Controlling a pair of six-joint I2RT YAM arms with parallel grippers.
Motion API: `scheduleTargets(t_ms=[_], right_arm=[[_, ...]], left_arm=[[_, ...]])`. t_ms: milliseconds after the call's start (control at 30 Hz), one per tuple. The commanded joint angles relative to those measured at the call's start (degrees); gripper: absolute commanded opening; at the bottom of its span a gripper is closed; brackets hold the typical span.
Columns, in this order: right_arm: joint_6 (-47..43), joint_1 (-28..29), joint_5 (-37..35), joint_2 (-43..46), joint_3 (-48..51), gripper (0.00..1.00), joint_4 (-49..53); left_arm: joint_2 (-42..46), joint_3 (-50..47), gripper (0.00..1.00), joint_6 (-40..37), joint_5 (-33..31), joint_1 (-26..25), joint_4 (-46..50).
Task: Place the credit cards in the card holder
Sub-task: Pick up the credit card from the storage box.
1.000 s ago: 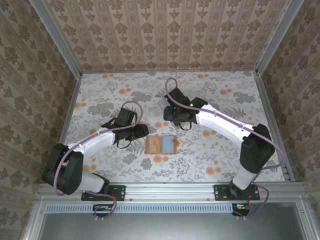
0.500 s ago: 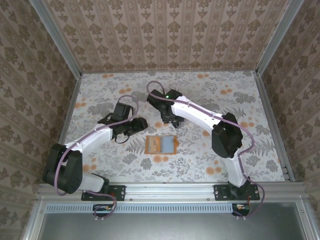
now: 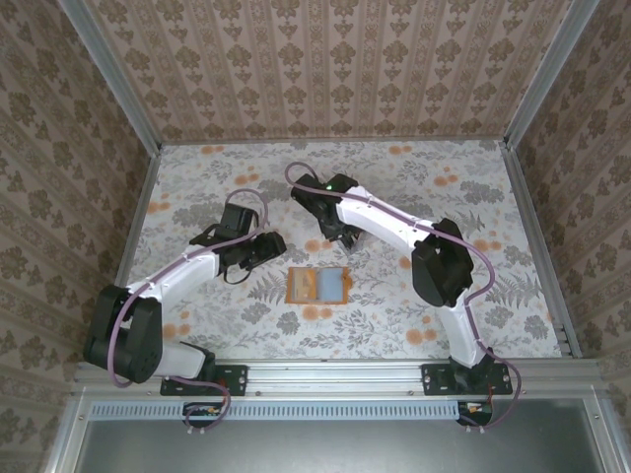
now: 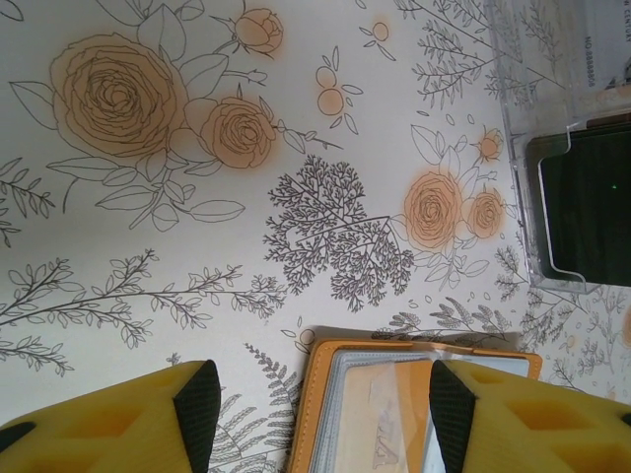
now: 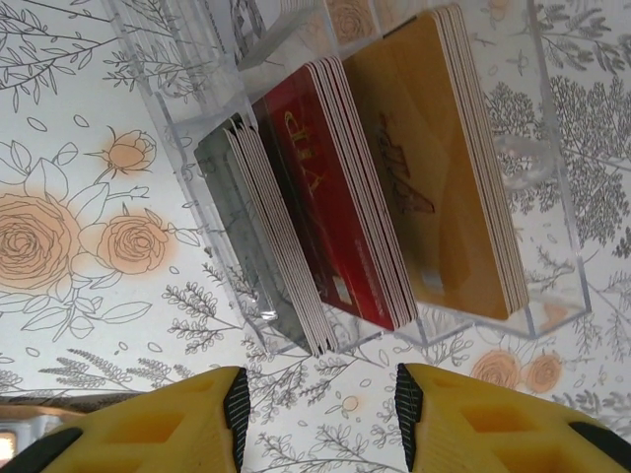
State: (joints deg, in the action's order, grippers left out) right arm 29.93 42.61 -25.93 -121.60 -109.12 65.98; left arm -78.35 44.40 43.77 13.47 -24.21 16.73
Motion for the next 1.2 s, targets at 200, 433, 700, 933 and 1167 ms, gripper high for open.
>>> scheduleTargets(t_ms=[200, 433, 700, 933, 1167], right_arm=[[-6.20, 0.24, -1.96, -6.83, -4.76, 0.45, 0.66], [-7.36, 0.28, -6.14, -9.85, -6.14, 0.45, 1.15], [-9.60, 0.37, -8.99, -12.16, -6.30, 0.44, 0.38], [-10.48, 1.56, -17.13, -14.98, -6.97, 0.41, 1.45], [-10.78, 2.74, -26.28, -16.26, -6.63, 0.40, 2.67]], left_arm=[[2.32, -1.69, 0.64, 0.59, -1.78, 1.05, 0.84], [2.43, -1.86, 0.64, 0.43, -1.57, 1.53, 0.65], [2.23, -2.11, 0.64, 0.10, -1.17, 1.97, 0.30], [1.88, -2.24, 0.64, 0.18, -0.73, 2.23, 0.03], [1.49, -2.23, 0.64, 0.18, -0.47, 2.40, -0.31]])
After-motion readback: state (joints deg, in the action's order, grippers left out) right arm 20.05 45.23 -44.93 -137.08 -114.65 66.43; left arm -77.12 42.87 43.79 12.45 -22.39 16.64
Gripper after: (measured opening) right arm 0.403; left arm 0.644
